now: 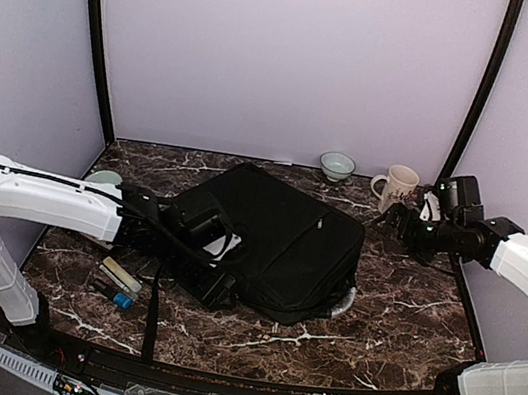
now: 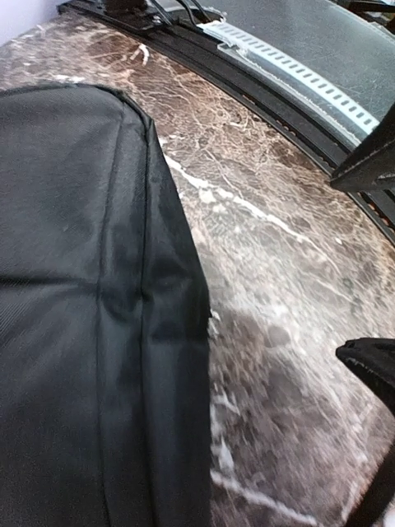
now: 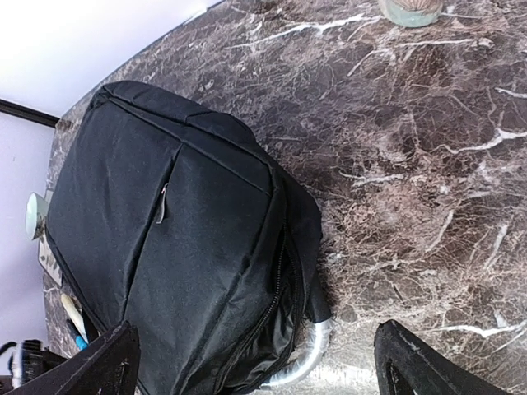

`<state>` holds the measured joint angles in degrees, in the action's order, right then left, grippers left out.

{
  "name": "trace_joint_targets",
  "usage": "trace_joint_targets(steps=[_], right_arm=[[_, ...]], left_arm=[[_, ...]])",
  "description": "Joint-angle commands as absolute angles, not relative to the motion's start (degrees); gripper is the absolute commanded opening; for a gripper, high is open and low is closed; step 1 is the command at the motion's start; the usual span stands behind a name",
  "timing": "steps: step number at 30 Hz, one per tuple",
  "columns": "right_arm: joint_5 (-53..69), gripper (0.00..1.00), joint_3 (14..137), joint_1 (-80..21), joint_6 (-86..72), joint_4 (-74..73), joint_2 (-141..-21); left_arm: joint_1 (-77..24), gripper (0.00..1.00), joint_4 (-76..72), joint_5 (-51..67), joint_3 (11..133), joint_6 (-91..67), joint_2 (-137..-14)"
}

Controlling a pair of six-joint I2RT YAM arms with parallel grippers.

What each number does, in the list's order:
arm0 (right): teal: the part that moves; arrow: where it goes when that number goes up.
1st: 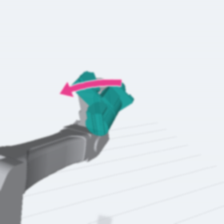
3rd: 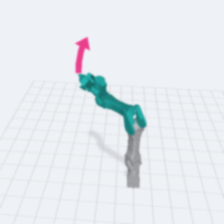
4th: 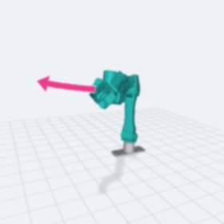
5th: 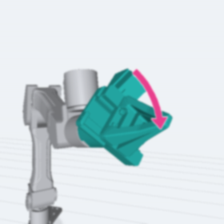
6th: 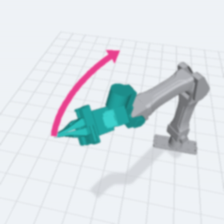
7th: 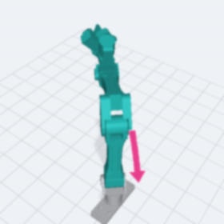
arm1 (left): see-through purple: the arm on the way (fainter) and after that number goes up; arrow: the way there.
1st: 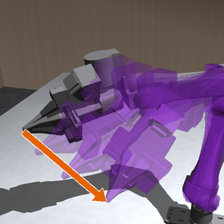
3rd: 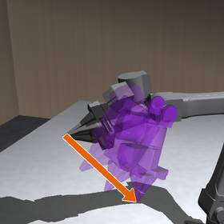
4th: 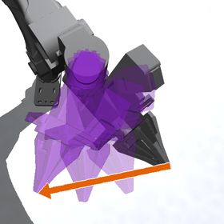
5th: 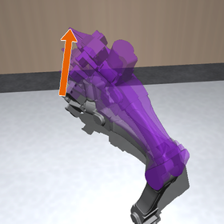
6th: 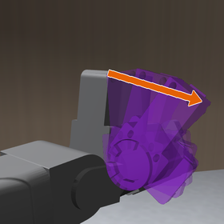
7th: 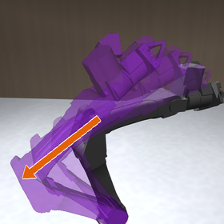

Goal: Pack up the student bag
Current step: Adjust the student bag at the center of the board.

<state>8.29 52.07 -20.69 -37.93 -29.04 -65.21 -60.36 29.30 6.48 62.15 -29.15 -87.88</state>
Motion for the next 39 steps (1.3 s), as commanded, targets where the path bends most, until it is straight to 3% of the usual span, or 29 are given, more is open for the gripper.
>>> trace_joint_targets(steps=[1,9,19,28,39], right_arm=[[9.7,1.0,56.8,-20.9,-34.7,-28.8,-69.0],[9.8,1.0,63.7,-20.5,-28.8,-29.1,-79.9],[17.0,0.99,67.5,-19.8,-25.8,-26.8,-88.5],[18.9,0.98,68.4,-19.8,-26.4,-26.4,-93.5],[16.4,0.98,72.4,-19.8,-25.3,-28.0,-96.2]], left_arm=[[-60.8,0.62,25.1,7.0,66.4,-27.6,-94.6],[-60.7,0.61,27.2,4.6,72.2,-24.7,-103.9],[-60.6,0.47,23.7,0.3,68.2,-22.3,-103.3],[-60.6,0.5,30.3,-0.3,73.7,-17.9,-103.7],[-60.6,0.57,36.5,-0.6,68.9,-20.7,-92.1]])
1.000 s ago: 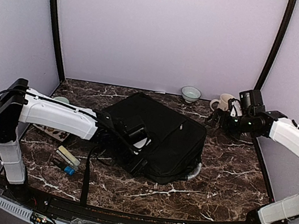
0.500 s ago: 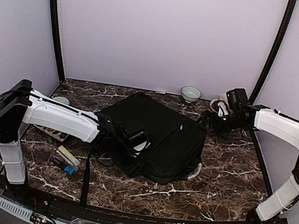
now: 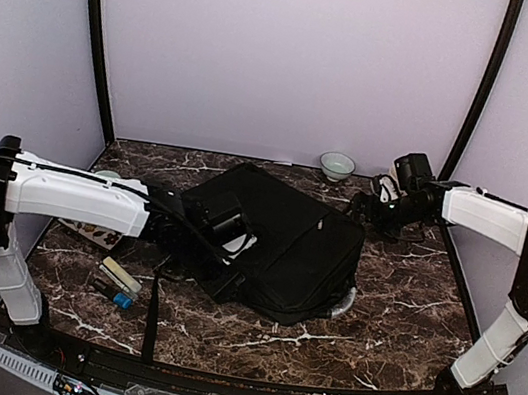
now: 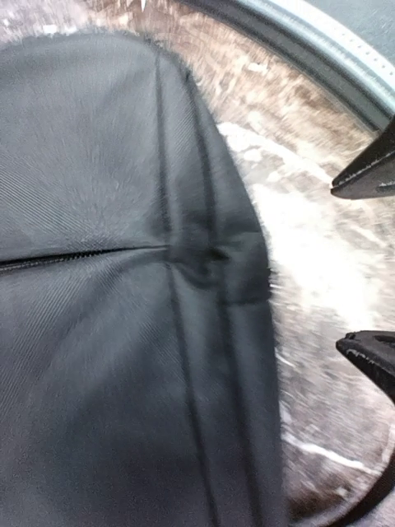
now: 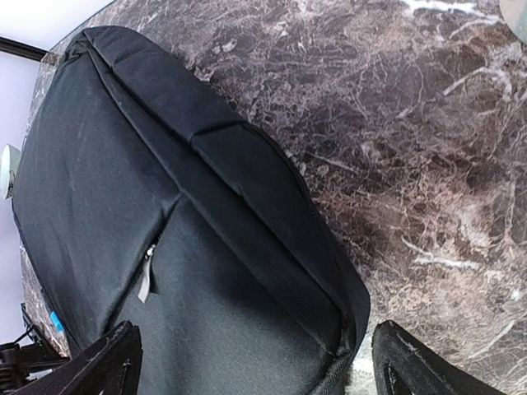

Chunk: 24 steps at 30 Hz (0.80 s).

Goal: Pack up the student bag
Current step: Adjust the student bag at the center of the board.

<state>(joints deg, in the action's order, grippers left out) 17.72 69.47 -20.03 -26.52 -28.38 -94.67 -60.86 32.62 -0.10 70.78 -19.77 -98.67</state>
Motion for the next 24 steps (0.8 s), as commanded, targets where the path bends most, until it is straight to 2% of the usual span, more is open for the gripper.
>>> trace_joint_targets(steps=[1,12,18,24], right_arm=[[16.6,0.98,73.6,-19.8,-25.0,-29.1,-96.8],[15.4,0.97,67.1,-19.8,-24.1,-29.9,-92.5],[17.0,0.93,62.0,-20.0,-26.6,-27.4,-92.2],[18.3,0.88,58.9,-22.3,-29.2,-27.0,-92.3]], left_arm=[[-60.6,0.57,36.8,-0.5,68.2,-20.9,-91.4],[-56.6,0.46,32.1,-1.2,61.6,-23.1,-90.3],[-51.9,0.39,31.2,-1.1,64.1,-21.6,-95.6],[-47.7,0.37,31.6,-0.1,71.6,-19.7,-104.6]])
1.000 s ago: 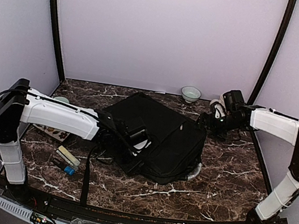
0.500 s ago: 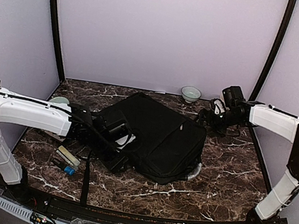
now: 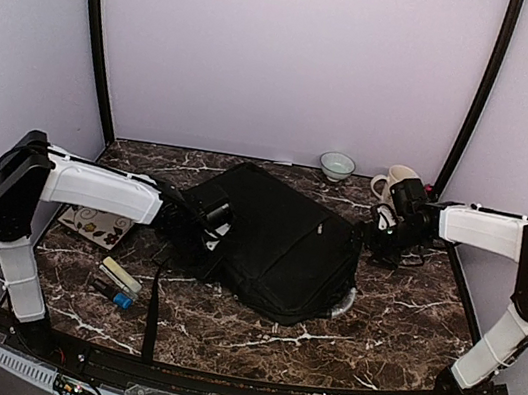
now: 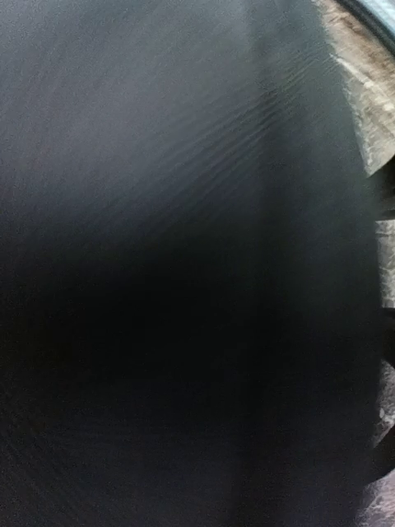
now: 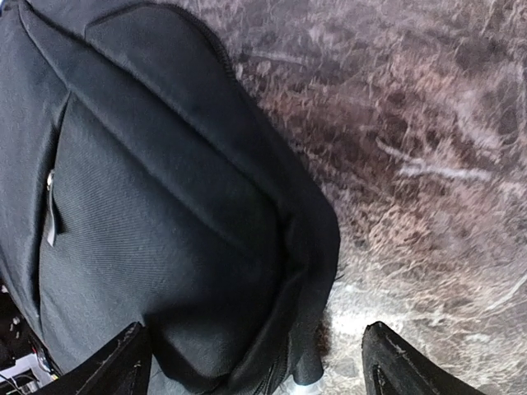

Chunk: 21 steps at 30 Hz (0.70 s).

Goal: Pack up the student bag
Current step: Adjust the student bag at the center of the board.

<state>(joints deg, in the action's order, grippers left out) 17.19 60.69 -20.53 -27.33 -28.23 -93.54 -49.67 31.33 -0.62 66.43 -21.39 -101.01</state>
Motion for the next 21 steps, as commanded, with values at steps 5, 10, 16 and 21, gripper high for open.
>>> trace_joint_targets(steps=[5,10,16,21], right_arm=[[18.2,0.84,56.9,-26.0,-31.1,-26.5,-91.8],[18.5,0.83,56.5,-28.3,-33.4,-25.2,-91.7],[16.2,0.84,61.5,-28.6,-30.6,-30.2,-91.7],[12.9,0.89,61.8,-28.6,-28.4,-33.4,-87.1]], left_arm=[[-44.2,0.38,32.9,1.6,79.9,-19.1,-110.9],[-41.9,0.37,36.3,2.3,87.9,-17.5,-113.9],[-41.9,0.4,34.8,1.7,80.0,-14.5,-104.0],[-41.9,0.49,22.0,11.5,62.1,-12.5,-89.7]])
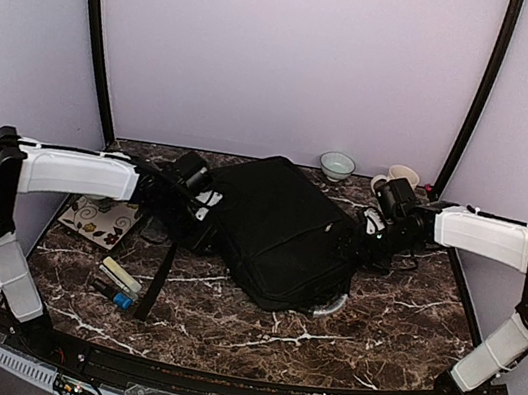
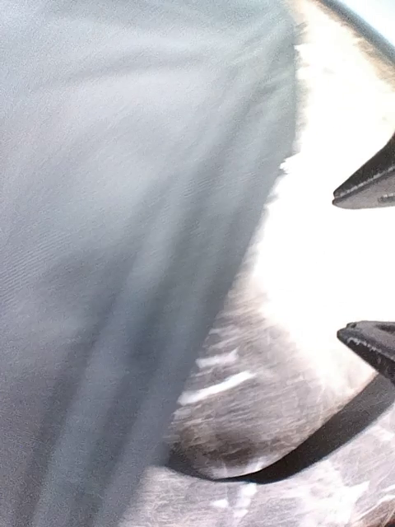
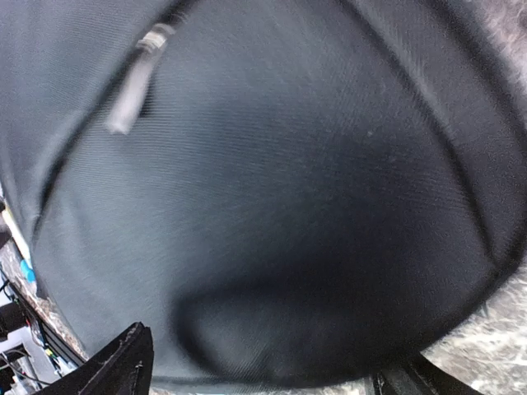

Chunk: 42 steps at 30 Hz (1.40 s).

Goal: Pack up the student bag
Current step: Adjust the student bag at the center of the board, then pick up the largest pocket of the bag from the student bag.

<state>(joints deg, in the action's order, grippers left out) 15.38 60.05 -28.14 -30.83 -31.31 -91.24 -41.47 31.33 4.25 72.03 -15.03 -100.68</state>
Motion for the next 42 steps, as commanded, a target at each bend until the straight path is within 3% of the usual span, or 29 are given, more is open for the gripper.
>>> trace_joint_targets(steps=[1,6,11,15,29,42], right_arm=[[12.6,0.9,61.8,-28.6,-28.2,-34.1,-86.8],[11.1,0.94,61.7,-28.5,-27.9,-36.8,-84.7],[9.9,0.95,61.6,-28.6,-27.4,-38.8,-81.6],[8.6,0.95,61.5,-28.6,-26.9,-41.1,-78.6],[7.4,0.95,58.2,-28.5,-29.8,-41.0,-72.9],[6.5,0.95,57.1,-28.6,-30.3,-41.2,-70.7]], left_arm=[[-41.9,0.49,20.8,12.4,59.8,-11.8,-87.6],[-42.1,0.53,11.3,12.2,48.0,-9.8,-81.9],[-42.9,0.56,-7.5,11.5,37.4,-8.1,-78.7],[-43.2,0.54,-18.3,12.6,33.1,-3.7,-79.9],[-43.8,0.47,-33.1,18.7,33.3,11.2,-93.0],[-43.8,0.42,-43.8,21.7,33.7,14.4,-101.9]])
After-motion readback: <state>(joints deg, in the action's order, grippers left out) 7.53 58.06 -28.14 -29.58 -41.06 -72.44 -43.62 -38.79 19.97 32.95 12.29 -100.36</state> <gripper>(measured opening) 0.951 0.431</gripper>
